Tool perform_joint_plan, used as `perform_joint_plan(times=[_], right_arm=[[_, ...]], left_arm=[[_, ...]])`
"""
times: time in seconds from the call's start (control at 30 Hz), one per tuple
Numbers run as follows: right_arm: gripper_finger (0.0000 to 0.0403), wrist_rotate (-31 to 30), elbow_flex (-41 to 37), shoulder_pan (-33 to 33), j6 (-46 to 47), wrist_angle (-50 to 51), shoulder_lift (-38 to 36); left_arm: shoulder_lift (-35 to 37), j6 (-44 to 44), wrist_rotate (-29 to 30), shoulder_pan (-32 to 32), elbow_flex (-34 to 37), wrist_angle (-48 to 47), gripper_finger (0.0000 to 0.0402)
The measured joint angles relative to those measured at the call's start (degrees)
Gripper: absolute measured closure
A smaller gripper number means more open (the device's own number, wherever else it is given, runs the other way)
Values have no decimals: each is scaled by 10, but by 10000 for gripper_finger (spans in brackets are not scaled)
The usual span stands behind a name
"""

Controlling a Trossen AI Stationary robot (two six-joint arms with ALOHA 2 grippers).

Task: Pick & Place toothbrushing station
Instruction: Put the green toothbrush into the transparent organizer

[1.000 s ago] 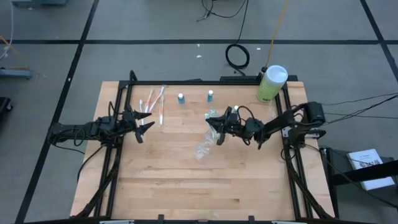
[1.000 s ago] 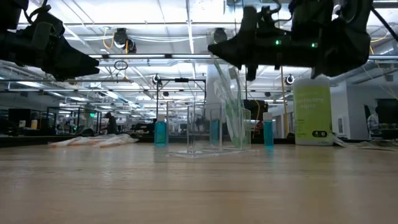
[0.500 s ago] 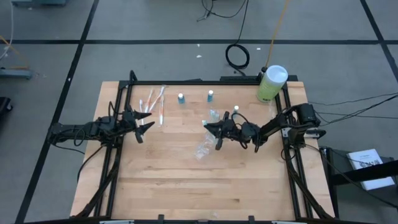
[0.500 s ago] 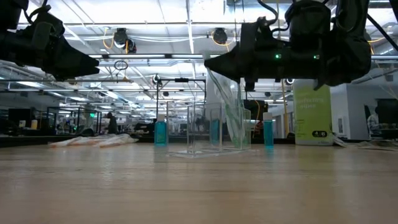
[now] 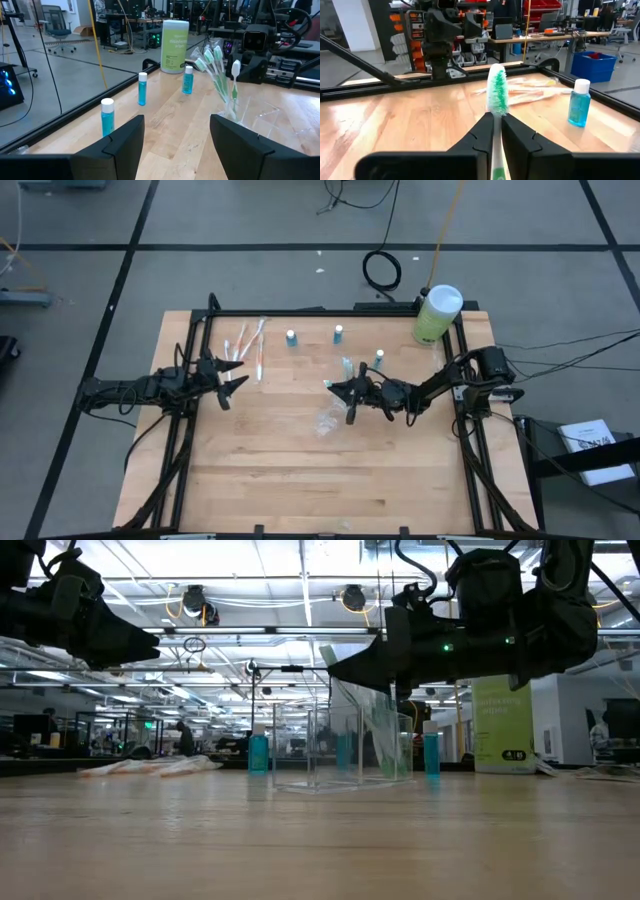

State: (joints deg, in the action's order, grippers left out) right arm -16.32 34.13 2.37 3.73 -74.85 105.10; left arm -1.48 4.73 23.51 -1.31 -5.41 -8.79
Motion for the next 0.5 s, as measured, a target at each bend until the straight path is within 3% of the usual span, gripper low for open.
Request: perform_joint_plan(times=[0.5], right_arm=[[302, 1, 0, 0, -30, -38, 0]], left_arm=[[0, 0, 0, 0, 0, 0, 167]])
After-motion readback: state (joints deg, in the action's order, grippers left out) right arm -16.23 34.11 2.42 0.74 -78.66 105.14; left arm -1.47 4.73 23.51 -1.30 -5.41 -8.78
